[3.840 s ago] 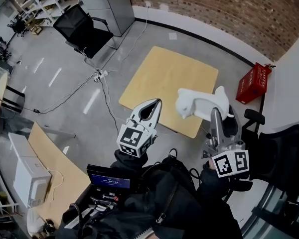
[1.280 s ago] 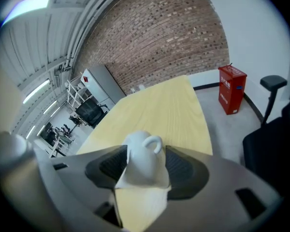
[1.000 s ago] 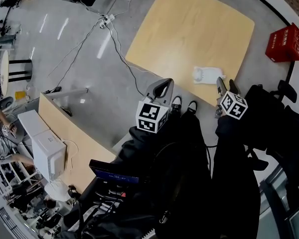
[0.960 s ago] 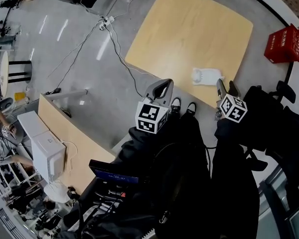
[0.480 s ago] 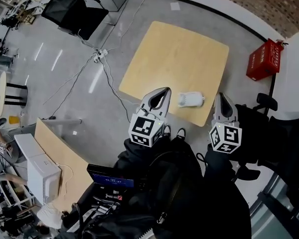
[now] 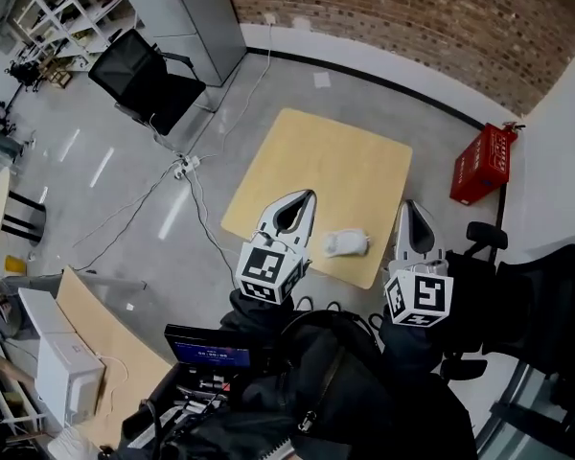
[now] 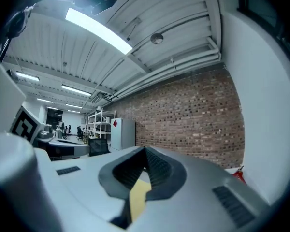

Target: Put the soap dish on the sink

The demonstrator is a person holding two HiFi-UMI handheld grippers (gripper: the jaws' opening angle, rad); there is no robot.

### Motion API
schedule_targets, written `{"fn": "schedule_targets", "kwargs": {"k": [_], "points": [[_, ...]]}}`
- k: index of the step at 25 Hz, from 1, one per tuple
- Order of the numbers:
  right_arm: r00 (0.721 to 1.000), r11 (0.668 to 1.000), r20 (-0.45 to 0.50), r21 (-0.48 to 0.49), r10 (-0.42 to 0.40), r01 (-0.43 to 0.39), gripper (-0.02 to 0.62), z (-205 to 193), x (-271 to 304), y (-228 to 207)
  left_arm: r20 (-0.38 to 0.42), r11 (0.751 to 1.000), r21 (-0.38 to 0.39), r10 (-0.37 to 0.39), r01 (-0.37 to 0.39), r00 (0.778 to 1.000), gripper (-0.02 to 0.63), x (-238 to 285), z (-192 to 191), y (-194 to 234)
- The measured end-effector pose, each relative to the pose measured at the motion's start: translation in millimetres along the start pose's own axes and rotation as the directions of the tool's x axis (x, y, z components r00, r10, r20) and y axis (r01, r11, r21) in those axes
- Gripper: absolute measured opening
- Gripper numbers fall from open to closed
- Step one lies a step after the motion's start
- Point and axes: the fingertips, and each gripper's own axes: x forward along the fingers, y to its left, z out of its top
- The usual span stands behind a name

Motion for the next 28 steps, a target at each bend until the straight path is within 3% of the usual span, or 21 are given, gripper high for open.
{"fn": "schedule_targets", "kwargs": {"k": [5, 13, 28], "points": [[0.998, 1.0, 0.07, -0.006, 0.003, -0.002, 0.006, 35.6, -4.9, 0.9, 0.097, 0.999, 0.039, -0.042, 0.038, 0.994, 0.002, -0.1, 33.4, -11.4], [0.989, 0.999, 0.15, -0.052, 0.003, 0.005, 0.005, 71.3, -2.2, -2.4, 0.173, 0.997, 0.068, -0.04, 0.028, 0.984, 0.002, 2.7, 69.5, -8.9], [0.981, 0.998, 0.189, -0.057, 0.051, -0.041, 0.005, 86.4, 20.3, 9.2, 0.164, 0.997, 0.075, -0.046, 0.034, 0.985, 0.002, 19.6, 70.0, 4.9]]}}
